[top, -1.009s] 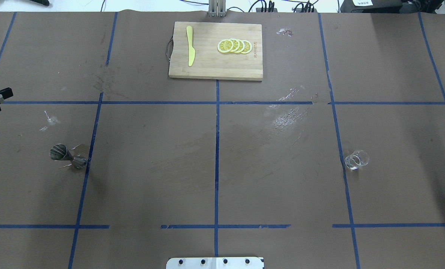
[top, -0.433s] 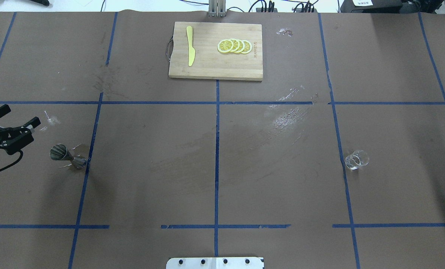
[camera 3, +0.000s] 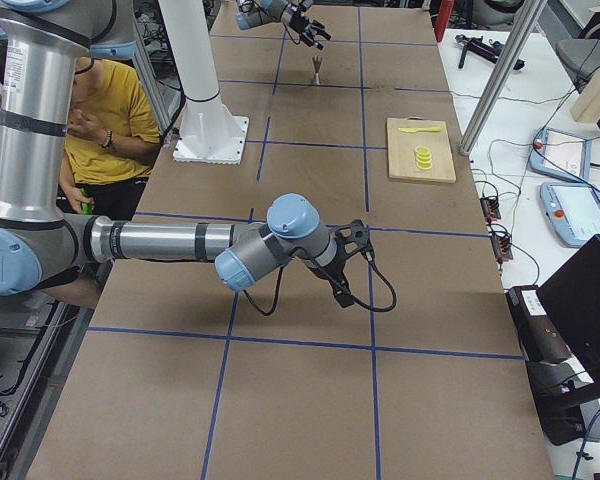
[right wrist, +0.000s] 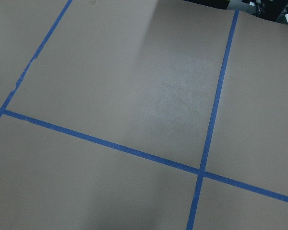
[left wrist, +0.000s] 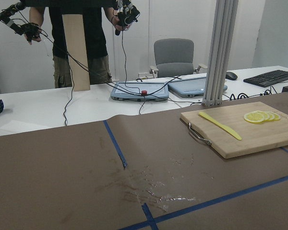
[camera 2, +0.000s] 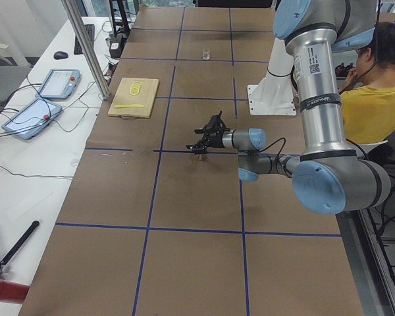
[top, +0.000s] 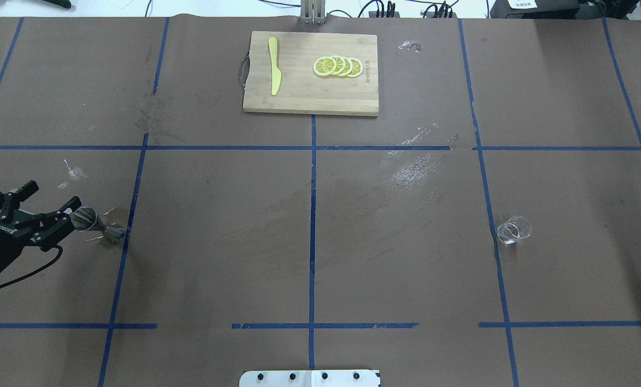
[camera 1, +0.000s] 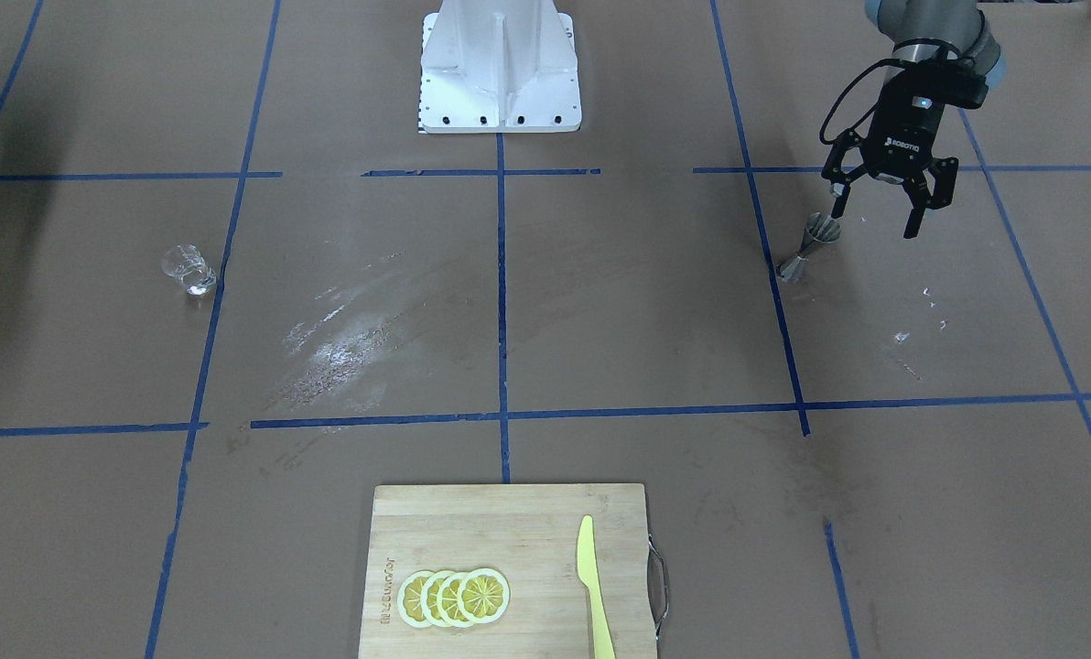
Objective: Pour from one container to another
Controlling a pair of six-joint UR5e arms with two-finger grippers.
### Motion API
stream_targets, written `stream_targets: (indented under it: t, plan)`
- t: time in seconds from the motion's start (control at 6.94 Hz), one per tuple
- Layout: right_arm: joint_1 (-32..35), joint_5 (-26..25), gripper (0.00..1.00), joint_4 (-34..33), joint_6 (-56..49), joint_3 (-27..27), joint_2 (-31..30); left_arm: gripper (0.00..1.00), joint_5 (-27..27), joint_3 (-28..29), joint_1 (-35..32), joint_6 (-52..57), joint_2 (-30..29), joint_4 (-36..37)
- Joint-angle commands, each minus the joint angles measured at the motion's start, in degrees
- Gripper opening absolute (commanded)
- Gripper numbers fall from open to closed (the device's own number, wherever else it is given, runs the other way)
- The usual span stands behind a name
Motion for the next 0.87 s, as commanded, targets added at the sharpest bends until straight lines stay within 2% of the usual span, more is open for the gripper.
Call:
stream_targets:
  t: [0.0,0.43,0.72]
  plan:
    - [0.0,0.0,1.0,0.05,0.05,0.08,-0.27,1.0,6.46,3.3,4.63,-0.44,-2.21,0.36]
    - [0.0,0.0,1.0,0.05,0.05,0.08,-0.27,1.0,10.6,7.27,7.09,-0.44,-7.4,0.8]
    - [0.0,0.0,1.0,0.05,0.05,-0.01,-0.27,0.99,10.97,10.34,7.71,-0.44,-7.94,0.8]
